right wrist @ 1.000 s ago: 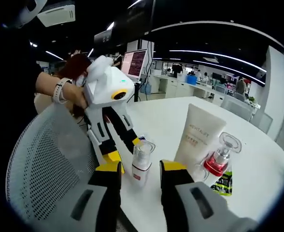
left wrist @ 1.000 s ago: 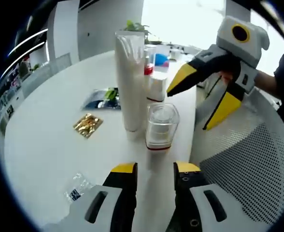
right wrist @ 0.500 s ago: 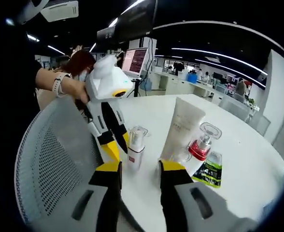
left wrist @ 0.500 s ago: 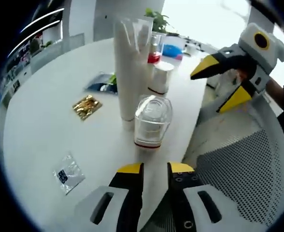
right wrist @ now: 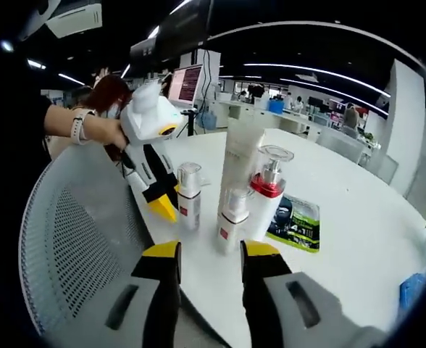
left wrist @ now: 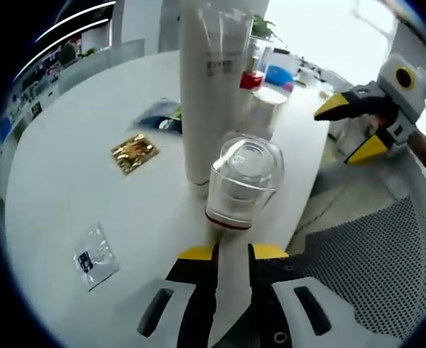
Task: Arrange the skincare products in the storage area until every visible bottle or jar stands upright without overlapping.
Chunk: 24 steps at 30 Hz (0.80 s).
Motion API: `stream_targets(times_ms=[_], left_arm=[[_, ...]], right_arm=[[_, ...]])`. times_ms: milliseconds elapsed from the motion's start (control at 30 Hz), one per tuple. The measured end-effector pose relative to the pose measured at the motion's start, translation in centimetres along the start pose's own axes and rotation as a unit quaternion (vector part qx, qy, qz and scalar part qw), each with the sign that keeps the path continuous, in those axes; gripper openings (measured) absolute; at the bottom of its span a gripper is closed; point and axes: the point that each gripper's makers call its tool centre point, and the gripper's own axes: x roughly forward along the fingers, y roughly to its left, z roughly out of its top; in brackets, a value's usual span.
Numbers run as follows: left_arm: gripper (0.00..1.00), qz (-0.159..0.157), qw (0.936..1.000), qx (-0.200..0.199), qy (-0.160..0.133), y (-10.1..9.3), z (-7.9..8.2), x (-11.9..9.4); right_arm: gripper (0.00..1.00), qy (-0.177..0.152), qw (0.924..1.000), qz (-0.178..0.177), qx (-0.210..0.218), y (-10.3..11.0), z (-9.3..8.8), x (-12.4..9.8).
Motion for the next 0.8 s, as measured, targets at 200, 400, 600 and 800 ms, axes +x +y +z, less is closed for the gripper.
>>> stream_targets(times_ms=[200, 400, 600, 800], left_arm=[[0.13, 0.01, 0.9999, 0.003, 0.006, 0.1, 0.1, 0.5], [0.1, 0.012, 0.9998, 0.009, 0.009, 0.0, 0.5, 0.9], [0.09, 0.017, 0.9995, 0.024, 0.014, 0.0, 0.8, 1.2], [0.08, 0.012, 0.9995, 0.03, 0.006, -0.1, 1.4, 1.8]], right_arm=[[0.35, 0.003, 0.9998, 0.008, 0.02, -0.7, -0.6, 0.4], [0.32, 0.01, 0.9994, 0.011, 0.03, -1.0, -0.4, 0.9], [0.24, 0.038, 0.998, 0.01, 0.049, -1.4, -1.0, 1.7], [0.24, 0.05, 0.9967, 0.015, 0.061, -1.5, -0.9, 2.1]])
